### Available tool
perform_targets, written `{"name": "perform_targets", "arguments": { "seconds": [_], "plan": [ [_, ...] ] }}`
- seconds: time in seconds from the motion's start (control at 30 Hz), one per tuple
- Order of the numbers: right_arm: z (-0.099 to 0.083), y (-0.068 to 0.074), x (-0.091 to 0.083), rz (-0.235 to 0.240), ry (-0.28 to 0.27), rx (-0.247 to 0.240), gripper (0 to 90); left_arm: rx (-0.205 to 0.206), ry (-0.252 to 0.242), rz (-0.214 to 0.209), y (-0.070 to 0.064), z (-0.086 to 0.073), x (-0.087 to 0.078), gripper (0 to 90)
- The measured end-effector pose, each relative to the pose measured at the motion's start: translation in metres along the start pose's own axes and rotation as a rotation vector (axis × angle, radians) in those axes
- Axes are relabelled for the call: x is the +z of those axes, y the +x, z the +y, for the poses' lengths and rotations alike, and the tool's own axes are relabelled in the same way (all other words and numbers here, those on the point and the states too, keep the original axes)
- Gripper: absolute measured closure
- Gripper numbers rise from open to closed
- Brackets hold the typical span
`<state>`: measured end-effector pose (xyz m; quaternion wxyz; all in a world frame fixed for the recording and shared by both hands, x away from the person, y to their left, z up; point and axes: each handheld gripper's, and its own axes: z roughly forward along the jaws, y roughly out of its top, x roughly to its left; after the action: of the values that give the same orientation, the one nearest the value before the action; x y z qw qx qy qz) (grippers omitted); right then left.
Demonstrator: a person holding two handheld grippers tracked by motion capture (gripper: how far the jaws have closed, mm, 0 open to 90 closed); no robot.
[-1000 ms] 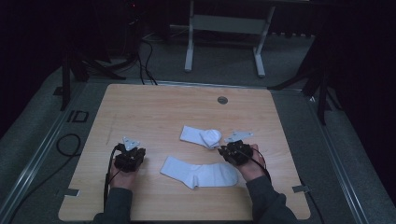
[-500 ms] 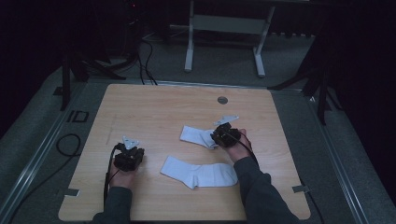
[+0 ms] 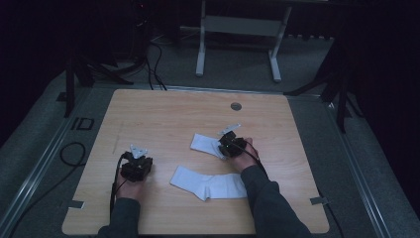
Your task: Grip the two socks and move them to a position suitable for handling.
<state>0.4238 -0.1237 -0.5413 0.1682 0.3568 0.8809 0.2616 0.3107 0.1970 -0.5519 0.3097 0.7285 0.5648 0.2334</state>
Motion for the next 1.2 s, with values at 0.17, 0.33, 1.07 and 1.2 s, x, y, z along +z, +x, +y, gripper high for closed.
{"name": "perform_targets", "arguments": {
  "seconds": [0.17,0.33,1.07,1.2],
  "plan": [
    [-0.004,0.004,-0.003,0.011,0.005,-0.045,81.1,0.005,0.011,0.000,0.000,0.000,0.001,85.6],
    [-0.008,0.007,-0.005,0.019,0.007,-0.071,83.1,0.006,0.017,0.003,0.000,0.000,0.002,85.6],
    [-0.020,0.027,-0.018,0.075,0.014,-0.137,83.3,0.011,0.032,0.003,0.000,0.000,0.004,85.5],
    [-0.021,0.028,-0.019,0.084,0.018,-0.146,83.3,0.010,0.033,0.001,0.000,-0.001,0.004,84.7]
  ]
}}
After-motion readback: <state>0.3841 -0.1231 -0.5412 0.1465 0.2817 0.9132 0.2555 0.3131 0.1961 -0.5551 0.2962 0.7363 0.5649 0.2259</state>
